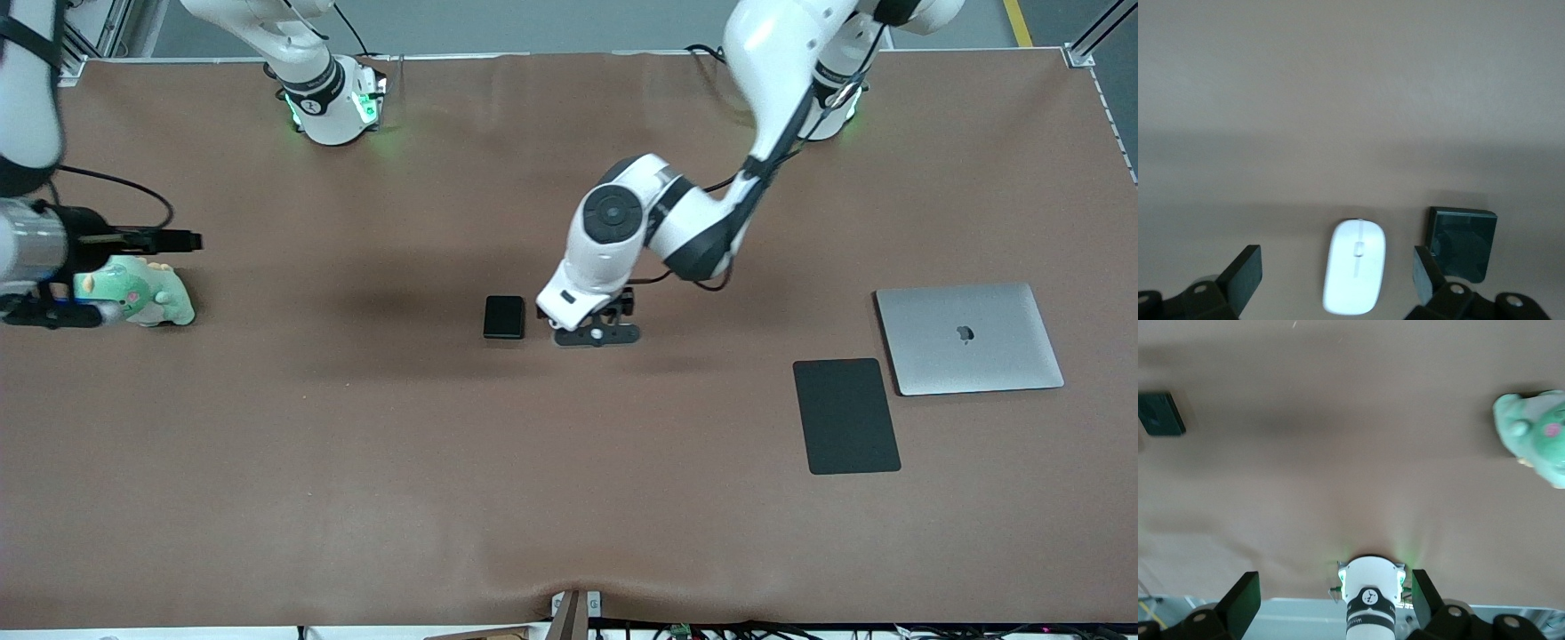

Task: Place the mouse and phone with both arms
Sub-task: 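Grasp the white mouse with the left gripper while the right gripper approaches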

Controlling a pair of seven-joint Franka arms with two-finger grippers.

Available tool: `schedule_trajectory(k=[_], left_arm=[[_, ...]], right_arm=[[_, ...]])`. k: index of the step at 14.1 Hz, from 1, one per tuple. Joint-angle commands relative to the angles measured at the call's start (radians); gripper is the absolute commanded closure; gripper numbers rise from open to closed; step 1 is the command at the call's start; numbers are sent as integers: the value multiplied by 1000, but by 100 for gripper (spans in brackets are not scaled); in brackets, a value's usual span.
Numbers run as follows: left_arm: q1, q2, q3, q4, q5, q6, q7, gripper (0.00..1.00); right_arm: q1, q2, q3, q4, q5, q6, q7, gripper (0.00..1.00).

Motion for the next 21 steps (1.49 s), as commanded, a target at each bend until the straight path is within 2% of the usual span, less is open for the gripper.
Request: schedule_trajectory(k=[1, 6, 9, 10, 11, 12, 13, 18, 21], left_arm=[[-55, 76, 23, 54, 37, -1, -70, 0], [-81, 139, 23, 51, 70, -1, -101, 0], [-90, 150, 21, 48, 96, 8, -87, 0], [-92, 150, 20, 48, 106, 8, -93, 6], [-92, 150, 18, 48, 106, 8, -97, 39], [-93, 148, 17, 45, 105, 8, -99, 79], [-93, 147, 17, 45, 105, 6, -97, 100], [-72, 115, 21, 45, 105, -23, -90, 100], [6, 46, 21, 45, 106, -72, -64, 100]], right_arm=[[11, 50, -3, -11, 51, -5, -28, 0], [14, 78, -3, -28, 194, 9, -18, 0], [51, 78, -5, -109, 214, 110, 7, 0], [66, 78, -3, -126, 215, 142, 39, 0], [89, 78, -2, -140, 215, 173, 68, 0], [124, 78, -3, -144, 215, 196, 99, 0], [147, 81, -2, -148, 215, 213, 123, 0], [287, 81, 0, -292, 217, 438, 219, 0], [387, 87, 6, -380, 231, 625, 320, 0]])
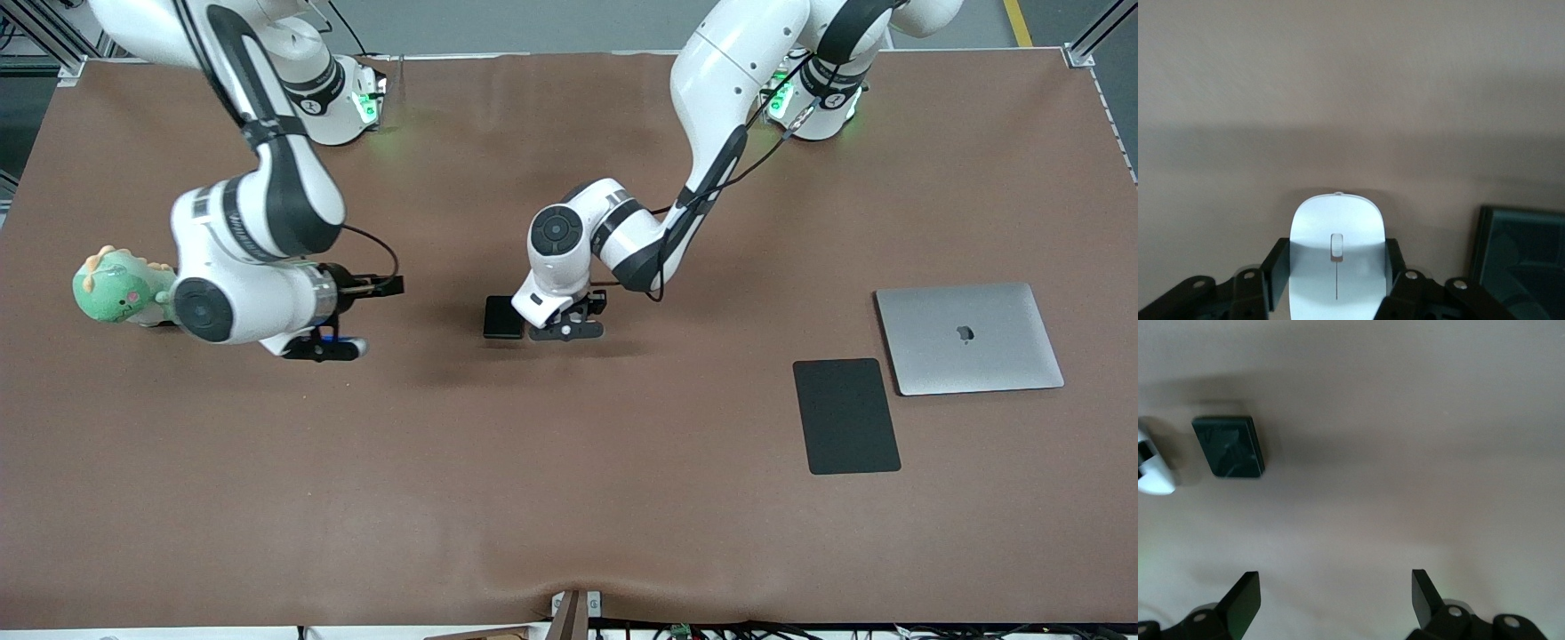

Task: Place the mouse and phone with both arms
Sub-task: 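Carry the mouse toward the mouse pad while the right gripper grasps the phone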

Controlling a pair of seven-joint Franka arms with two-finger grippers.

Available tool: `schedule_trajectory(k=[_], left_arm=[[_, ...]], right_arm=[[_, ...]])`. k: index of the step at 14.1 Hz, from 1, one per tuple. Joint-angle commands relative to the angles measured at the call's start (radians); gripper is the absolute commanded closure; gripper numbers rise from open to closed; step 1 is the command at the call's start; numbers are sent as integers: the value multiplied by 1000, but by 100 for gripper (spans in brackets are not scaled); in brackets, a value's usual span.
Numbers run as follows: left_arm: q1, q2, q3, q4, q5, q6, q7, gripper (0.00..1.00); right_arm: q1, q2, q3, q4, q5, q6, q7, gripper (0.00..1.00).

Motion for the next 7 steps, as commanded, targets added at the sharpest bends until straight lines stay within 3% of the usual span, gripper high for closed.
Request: schedule_trajectory(k=[1, 7], left_arm=[[97, -88, -3, -7, 25, -69, 35, 100], [440, -141, -7, -9, 25, -122, 389, 100]], right_arm=[[90, 2, -5, -84, 24, 145, 94, 0], [259, 129, -5, -83, 25, 407, 225, 0]])
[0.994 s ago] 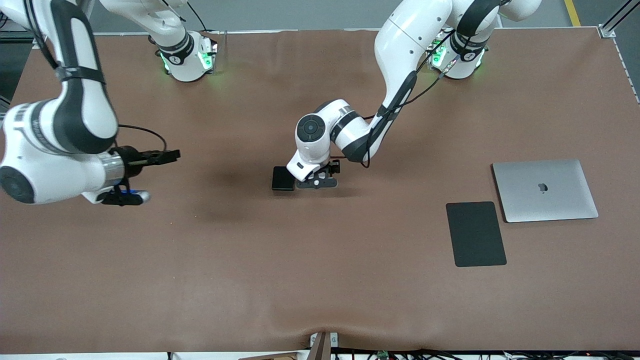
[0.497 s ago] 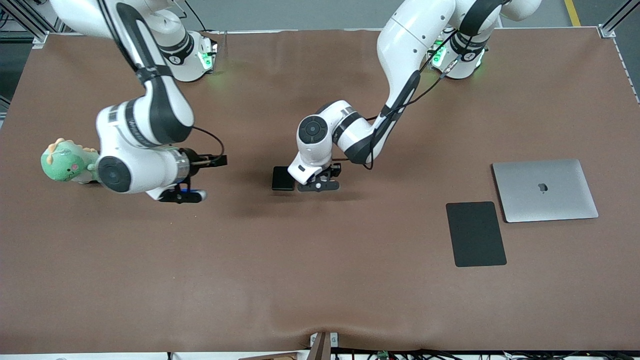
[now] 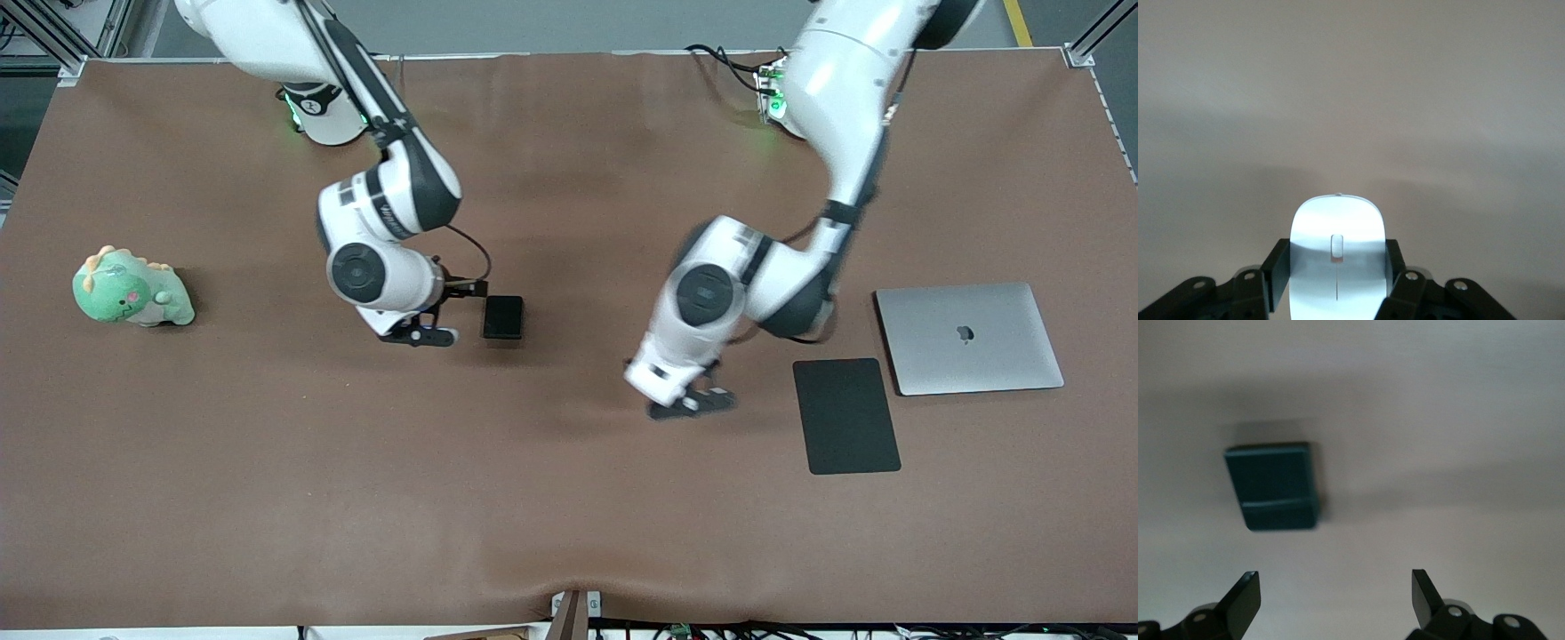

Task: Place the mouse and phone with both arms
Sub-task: 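Carry the mouse toward the mouse pad while the right gripper grasps the phone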

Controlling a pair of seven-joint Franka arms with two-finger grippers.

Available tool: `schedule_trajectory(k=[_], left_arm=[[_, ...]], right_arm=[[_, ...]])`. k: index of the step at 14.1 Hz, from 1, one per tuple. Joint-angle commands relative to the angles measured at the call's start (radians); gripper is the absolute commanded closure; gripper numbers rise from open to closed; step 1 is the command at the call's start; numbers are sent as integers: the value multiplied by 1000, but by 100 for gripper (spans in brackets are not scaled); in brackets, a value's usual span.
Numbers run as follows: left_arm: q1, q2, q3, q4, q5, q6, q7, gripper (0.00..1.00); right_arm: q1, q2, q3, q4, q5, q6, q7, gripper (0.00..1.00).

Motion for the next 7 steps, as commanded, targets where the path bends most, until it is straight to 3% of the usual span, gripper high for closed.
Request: schedule_trajectory(k=[1, 7], left_arm=[[149, -9, -18, -27, 17, -6, 176, 100], [414, 63, -18, -43, 12, 10, 540, 100]], right_arm=[[47, 54, -11, 15, 22, 77, 26, 0], [114, 153, -11, 16, 25, 240, 97, 0]])
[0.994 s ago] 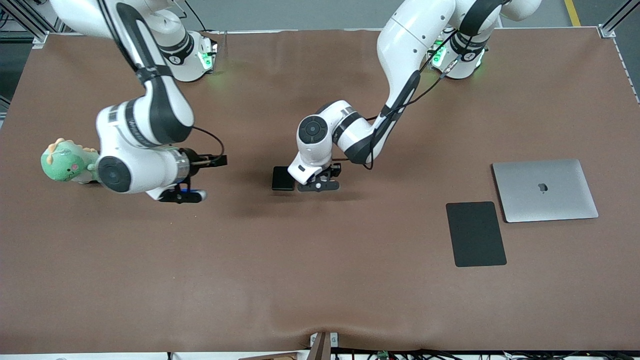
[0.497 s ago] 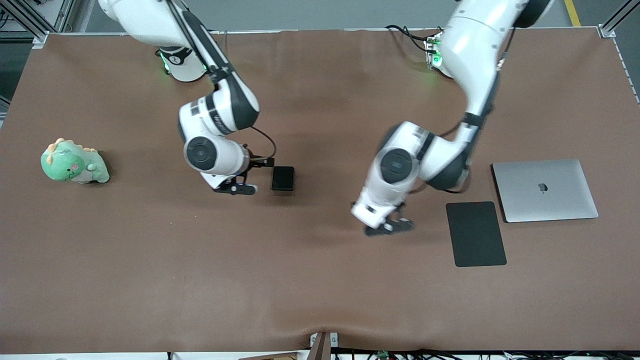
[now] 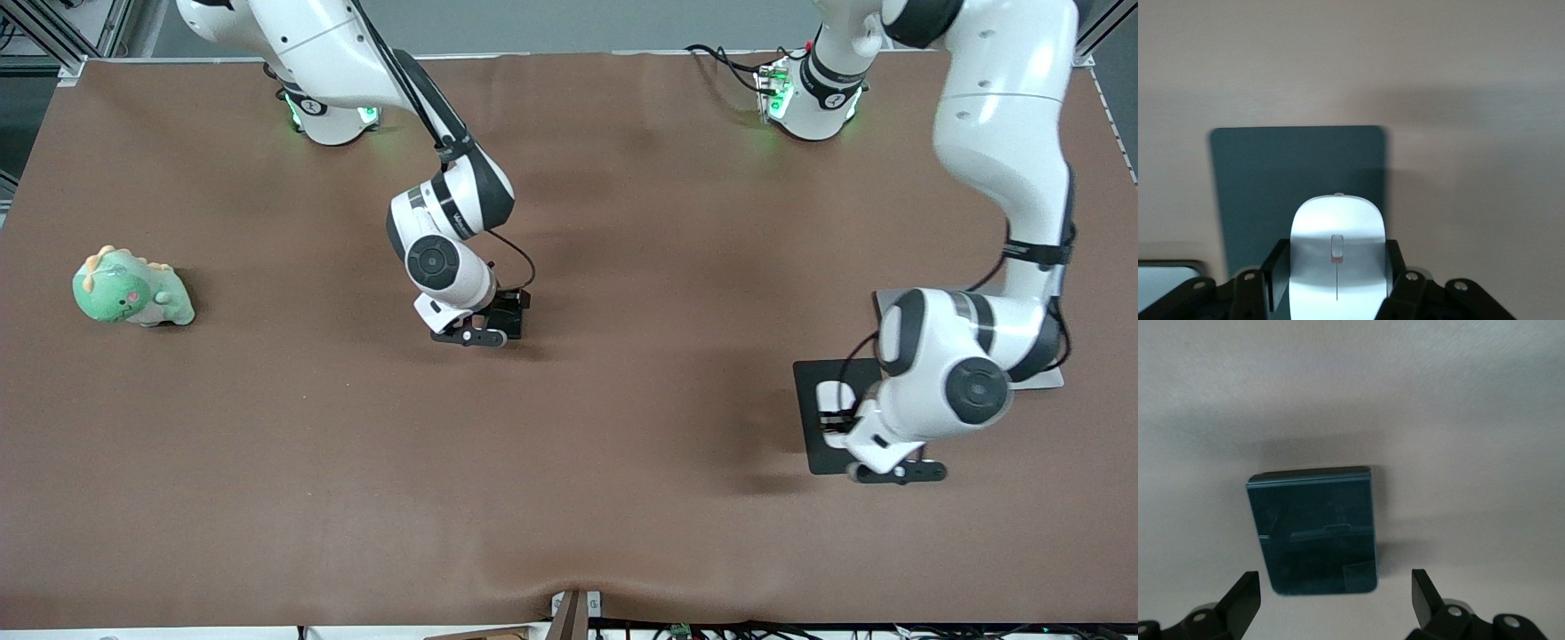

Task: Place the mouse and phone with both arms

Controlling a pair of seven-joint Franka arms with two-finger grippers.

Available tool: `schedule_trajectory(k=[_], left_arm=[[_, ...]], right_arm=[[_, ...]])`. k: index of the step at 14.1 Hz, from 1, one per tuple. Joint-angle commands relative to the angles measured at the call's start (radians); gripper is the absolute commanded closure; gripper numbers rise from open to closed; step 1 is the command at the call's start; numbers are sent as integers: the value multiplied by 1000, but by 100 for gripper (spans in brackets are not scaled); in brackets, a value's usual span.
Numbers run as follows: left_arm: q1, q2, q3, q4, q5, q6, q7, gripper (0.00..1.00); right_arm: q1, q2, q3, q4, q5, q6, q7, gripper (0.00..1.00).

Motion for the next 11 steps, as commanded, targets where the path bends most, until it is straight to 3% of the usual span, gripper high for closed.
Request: schedule_trajectory(k=[1, 3, 4, 5, 6, 7, 9, 11], left_arm=[[39, 38, -15, 1, 13, 22, 70, 100], [42, 69, -13, 1, 16, 51, 95, 100], [42, 83, -13, 1, 18, 72, 98, 100], [42, 94, -13, 1, 19, 92, 98, 100], [42, 101, -13, 0, 19, 104, 100, 100], [42, 106, -12, 1, 19, 109, 100, 92], [40, 102, -12, 1, 18, 114, 100, 0], [42, 79, -15, 1, 18, 112, 92, 0]], right_arm=[[28, 38, -11, 19, 32, 59, 55, 0], [43, 64, -11, 43, 32, 74, 77, 0], [48, 68, -13, 42, 23, 74, 72, 43], [28, 68, -13, 42, 24, 57, 60, 99], [25, 68, -14, 42, 21, 37, 48, 100], [14, 64, -16, 42, 18, 11, 23, 100], [-19, 30, -22, 43, 18, -93, 5, 100], [-95, -52, -34, 34, 12, -254, -79, 100]])
